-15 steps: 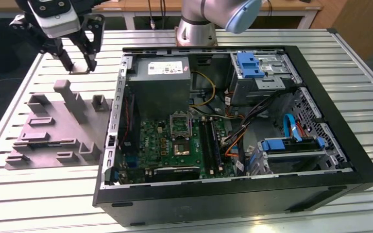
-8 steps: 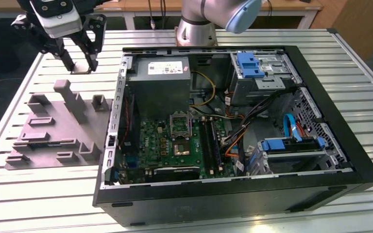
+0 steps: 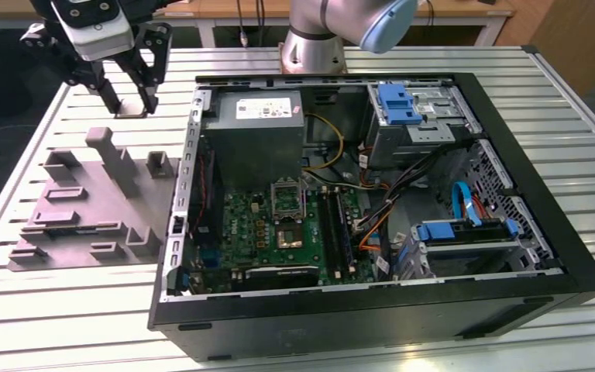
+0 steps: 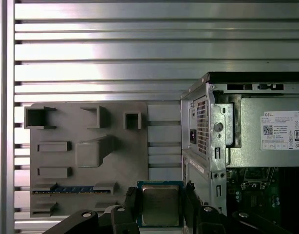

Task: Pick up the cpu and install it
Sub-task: 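Pick up the cpu and move it towards the insertion slot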

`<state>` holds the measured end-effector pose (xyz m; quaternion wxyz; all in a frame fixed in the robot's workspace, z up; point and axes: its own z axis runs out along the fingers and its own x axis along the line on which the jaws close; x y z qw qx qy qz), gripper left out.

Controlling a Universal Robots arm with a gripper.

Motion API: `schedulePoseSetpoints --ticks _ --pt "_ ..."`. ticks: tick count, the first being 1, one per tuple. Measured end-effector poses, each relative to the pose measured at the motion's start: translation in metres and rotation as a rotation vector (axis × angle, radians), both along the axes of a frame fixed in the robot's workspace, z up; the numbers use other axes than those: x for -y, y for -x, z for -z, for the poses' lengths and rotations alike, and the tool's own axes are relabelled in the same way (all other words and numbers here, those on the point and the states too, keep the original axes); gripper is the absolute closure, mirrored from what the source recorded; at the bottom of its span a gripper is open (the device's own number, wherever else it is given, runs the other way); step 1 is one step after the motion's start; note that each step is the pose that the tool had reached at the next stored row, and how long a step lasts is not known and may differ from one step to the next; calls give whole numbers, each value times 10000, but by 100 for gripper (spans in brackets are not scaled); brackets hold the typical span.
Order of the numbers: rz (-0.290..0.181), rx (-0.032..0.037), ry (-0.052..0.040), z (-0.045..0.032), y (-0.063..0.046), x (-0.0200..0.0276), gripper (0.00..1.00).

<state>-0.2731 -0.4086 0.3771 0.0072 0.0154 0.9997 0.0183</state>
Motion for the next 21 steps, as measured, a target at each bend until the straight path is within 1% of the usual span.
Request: schedulePoseSetpoints --ticks 21 --pt "0 1 -1 0 -59 0 53"
